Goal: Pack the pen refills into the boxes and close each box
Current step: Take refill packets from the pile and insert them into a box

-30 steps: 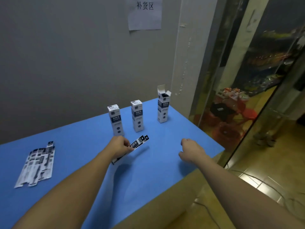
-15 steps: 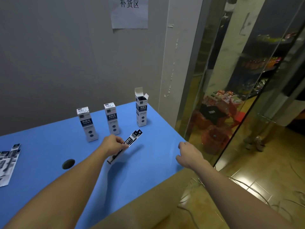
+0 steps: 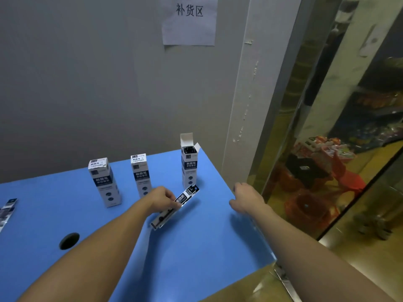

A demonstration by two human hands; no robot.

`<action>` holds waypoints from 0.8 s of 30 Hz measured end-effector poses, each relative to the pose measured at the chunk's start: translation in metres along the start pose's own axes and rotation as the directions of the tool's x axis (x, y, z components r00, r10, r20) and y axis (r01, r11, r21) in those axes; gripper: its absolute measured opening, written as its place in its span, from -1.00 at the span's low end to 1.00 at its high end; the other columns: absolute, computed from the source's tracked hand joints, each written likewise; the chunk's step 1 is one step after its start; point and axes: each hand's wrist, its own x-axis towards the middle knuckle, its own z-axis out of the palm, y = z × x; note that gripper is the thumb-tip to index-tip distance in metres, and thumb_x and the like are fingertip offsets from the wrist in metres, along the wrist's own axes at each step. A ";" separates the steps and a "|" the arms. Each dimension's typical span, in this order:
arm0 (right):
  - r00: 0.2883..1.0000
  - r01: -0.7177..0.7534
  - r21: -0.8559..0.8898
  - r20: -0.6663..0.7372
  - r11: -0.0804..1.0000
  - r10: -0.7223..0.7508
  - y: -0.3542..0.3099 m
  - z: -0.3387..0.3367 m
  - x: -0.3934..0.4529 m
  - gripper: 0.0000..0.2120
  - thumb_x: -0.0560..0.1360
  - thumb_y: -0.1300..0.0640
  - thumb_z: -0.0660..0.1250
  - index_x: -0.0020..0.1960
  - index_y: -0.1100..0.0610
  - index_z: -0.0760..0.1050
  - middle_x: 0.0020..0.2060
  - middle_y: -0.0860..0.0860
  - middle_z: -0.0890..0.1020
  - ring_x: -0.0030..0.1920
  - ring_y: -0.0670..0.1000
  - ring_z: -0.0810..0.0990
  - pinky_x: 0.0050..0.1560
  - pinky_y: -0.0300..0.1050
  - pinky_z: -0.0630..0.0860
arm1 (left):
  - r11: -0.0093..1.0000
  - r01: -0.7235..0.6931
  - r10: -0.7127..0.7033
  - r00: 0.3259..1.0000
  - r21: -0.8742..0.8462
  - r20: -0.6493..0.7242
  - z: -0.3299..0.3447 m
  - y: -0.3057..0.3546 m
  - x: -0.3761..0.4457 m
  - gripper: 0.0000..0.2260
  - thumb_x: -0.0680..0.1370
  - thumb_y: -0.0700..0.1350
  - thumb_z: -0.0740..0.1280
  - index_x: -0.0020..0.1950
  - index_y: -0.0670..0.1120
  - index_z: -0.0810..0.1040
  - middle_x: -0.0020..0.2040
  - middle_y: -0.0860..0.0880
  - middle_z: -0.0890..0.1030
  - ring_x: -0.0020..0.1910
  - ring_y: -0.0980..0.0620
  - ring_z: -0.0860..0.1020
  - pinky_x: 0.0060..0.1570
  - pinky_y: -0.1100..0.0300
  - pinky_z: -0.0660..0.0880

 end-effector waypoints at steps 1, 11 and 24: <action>1.000 0.014 0.008 0.009 1.000 -0.015 -0.001 -0.001 0.009 -0.74 0.48 0.04 0.29 0.12 0.09 0.36 0.04 0.03 0.45 -0.02 0.08 0.46 -0.13 -0.06 0.42 | 1.000 0.009 -0.009 1.000 -0.002 -0.005 0.000 0.000 0.003 -0.85 0.43 -0.04 0.56 -0.27 -0.06 0.67 -0.45 0.10 0.53 -0.40 0.11 0.45 -0.35 0.28 0.38; 0.970 0.191 0.165 0.120 0.968 -0.212 -0.015 0.003 0.094 -0.58 0.44 0.03 0.34 0.24 0.14 0.41 0.15 0.06 0.53 0.09 0.09 0.53 0.11 0.01 0.55 | 0.977 0.199 -0.205 0.975 -0.075 -0.091 0.009 0.004 0.005 -0.73 0.44 0.01 0.54 -0.38 -0.03 0.56 -0.48 0.10 0.48 -0.40 0.09 0.43 -0.29 0.25 0.38; 0.881 0.335 0.633 0.052 0.698 -0.470 -0.077 -0.005 0.126 -0.17 0.38 0.12 0.56 0.52 0.07 0.20 0.37 0.10 0.44 0.36 0.12 0.45 0.25 0.01 0.44 | 0.901 0.279 -0.403 0.821 -0.332 -0.405 0.040 0.012 -0.052 -0.80 0.44 -0.03 0.55 -0.31 -0.03 0.60 -0.40 0.10 0.57 -0.34 0.10 0.48 -0.25 0.21 0.42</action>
